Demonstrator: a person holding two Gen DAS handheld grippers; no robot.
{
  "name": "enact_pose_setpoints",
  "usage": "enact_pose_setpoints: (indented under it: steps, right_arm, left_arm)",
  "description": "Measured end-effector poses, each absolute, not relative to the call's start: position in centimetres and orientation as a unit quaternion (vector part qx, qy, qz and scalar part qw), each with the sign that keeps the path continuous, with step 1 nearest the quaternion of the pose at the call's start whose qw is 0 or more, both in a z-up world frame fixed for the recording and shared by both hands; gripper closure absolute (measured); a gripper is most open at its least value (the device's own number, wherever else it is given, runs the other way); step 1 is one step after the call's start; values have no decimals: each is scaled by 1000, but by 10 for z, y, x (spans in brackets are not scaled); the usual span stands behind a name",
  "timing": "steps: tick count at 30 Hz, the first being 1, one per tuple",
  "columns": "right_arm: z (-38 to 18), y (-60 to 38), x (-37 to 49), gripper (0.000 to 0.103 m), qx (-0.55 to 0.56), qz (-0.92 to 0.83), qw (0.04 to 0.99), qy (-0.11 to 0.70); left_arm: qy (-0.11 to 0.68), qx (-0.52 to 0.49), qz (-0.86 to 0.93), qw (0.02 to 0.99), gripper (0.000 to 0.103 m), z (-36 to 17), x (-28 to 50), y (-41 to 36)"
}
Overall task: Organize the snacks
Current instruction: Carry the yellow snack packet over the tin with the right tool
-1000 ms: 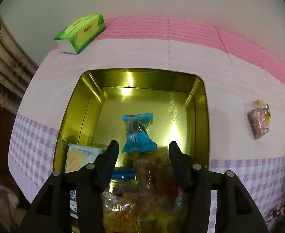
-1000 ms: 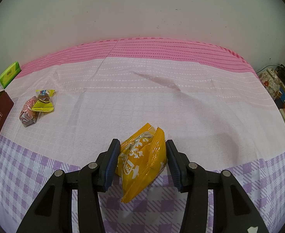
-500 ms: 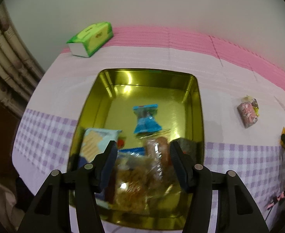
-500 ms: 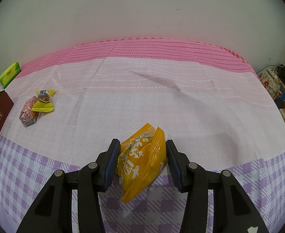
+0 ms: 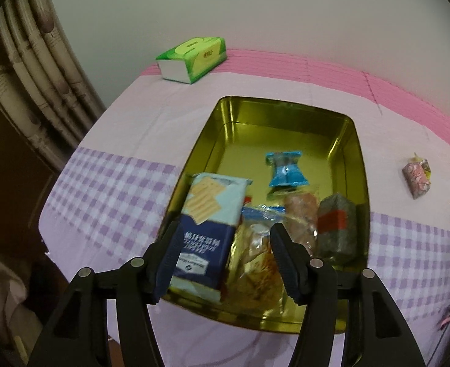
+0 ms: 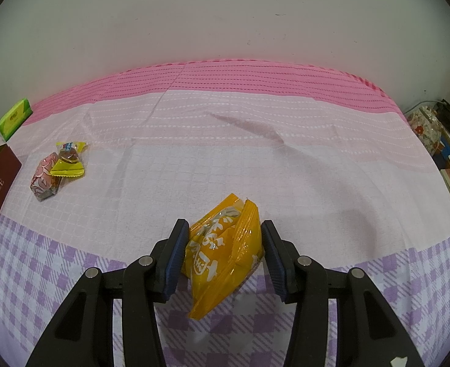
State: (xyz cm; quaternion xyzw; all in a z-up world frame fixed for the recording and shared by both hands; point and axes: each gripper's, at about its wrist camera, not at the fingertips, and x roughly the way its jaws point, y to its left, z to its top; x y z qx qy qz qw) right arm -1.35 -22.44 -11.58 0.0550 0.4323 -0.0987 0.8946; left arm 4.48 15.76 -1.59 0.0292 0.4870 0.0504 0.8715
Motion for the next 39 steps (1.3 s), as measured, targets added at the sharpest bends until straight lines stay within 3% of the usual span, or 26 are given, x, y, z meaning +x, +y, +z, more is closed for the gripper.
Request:
enact_pose_setpoints:
  steps: [11,18,39]
  right_arm:
    - [-112,-216,-17,61,51,-121,890,437]
    - [-107,-207,-17,69,27,-133,883,448]
    - [-64,-150,-8,71,26,-79,897,434]
  left_arm:
    - [481,27,54,875,39,-22,35,167]
    - [476,17,51,878,35,-18,35,173]
    - [471,-6,91,877,30,-11,36,197]
